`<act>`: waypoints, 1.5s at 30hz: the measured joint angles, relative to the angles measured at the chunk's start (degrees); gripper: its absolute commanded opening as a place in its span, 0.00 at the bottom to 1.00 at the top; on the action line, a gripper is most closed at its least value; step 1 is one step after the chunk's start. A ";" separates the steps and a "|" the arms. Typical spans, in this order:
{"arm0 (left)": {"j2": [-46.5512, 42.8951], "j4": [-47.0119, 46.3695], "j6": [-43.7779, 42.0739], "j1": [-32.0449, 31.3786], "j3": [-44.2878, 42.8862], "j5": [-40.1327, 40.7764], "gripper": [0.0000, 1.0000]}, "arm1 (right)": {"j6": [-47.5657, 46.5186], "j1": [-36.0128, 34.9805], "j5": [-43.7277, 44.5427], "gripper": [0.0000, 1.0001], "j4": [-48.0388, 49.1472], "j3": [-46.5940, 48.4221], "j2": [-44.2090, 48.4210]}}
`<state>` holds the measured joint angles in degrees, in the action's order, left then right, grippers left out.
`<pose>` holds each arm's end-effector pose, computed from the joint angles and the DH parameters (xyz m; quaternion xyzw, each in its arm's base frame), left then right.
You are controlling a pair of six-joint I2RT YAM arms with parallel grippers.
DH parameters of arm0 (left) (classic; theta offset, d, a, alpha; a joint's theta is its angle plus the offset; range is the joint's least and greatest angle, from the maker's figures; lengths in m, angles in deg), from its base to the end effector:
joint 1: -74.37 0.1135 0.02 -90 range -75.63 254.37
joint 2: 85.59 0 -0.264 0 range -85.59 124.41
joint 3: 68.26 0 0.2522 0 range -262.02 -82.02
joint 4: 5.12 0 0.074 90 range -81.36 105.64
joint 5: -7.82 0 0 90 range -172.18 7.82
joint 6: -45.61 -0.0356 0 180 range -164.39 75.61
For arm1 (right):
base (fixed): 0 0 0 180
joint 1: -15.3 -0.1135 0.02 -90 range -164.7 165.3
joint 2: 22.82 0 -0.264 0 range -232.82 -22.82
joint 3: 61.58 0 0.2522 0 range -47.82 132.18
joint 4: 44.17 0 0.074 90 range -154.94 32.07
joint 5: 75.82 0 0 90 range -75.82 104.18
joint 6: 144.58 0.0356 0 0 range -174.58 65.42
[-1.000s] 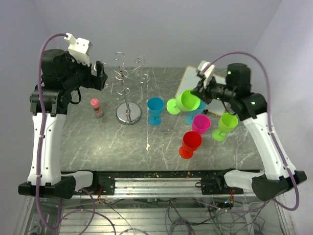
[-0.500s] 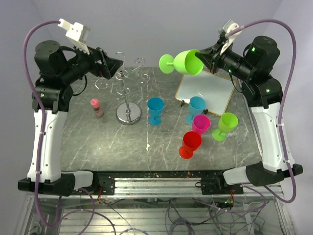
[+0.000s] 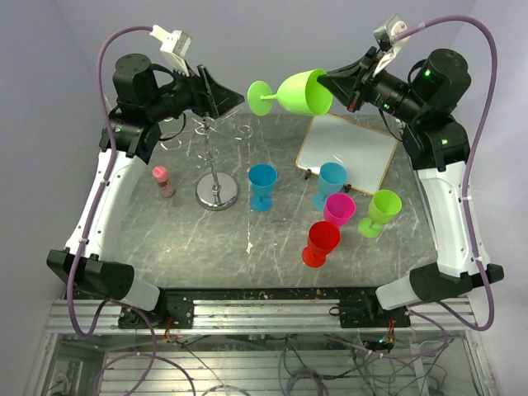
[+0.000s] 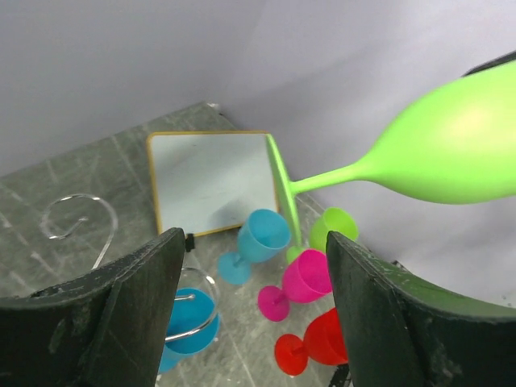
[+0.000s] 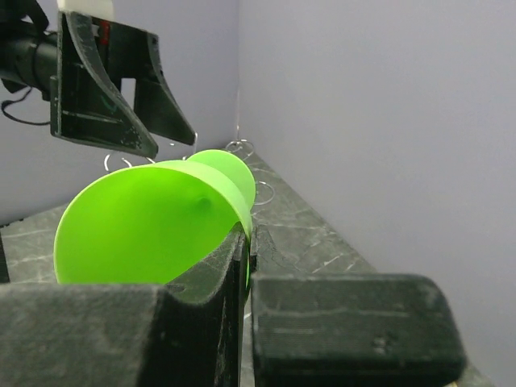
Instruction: Place the wine glass upside down on the wine glass rack
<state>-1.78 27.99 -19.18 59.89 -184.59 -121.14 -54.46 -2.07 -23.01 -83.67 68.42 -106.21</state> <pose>0.2906 -0.0982 0.5105 0.1709 0.6891 -0.4481 0.5433 0.2460 0.0995 0.5717 -0.3304 0.5844 0.3166 0.6701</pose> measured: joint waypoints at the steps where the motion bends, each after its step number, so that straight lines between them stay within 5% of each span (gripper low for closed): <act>1: 0.22 -1.07 0.85 -0.52 0.26 -0.61 0.80 | 0.42 0.00 -0.46 0.00 0.24 0.00 -0.02; 5: 0.31 -4.35 3.32 -2.14 1.81 -2.84 0.72 | 1.84 0.00 -1.81 0.00 1.49 0.00 -0.35; 12: 1.51 -7.43 6.27 -2.99 3.23 -4.24 0.43 | 4.11 -0.13 -4.04 0.00 3.23 -0.17 -1.86; 20: 1.70 -8.44 7.63 -2.99 4.57 -4.81 0.32 | 3.69 -0.68 -3.58 0.00 3.28 -0.63 -1.95; 26: 1.70 -8.90 8.07 -3.10 5.14 -4.98 0.07 | 2.16 -1.16 -2.10 0.00 3.23 -0.66 -1.95; 30: 1.70 -9.53 8.98 -3.04 5.92 -4.76 0.07 | 1.33 -1.36 -2.01 0.00 3.43 -1.22 -1.88; 38: 1.60 -11.58 10.82 -2.93 7.82 -4.79 0.07 | -0.20 -1.49 -1.88 0.34 3.80 -4.17 -0.90; 45: -0.85 -12.81 11.69 0.87 8.92 -5.84 0.07 | -3.21 -1.73 0.90 0.76 2.67 -5.51 1.62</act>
<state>-2.63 15.18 -7.49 60.77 -175.67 -126.98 -57.68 -3.79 -22.12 -81.01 62.92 -104.60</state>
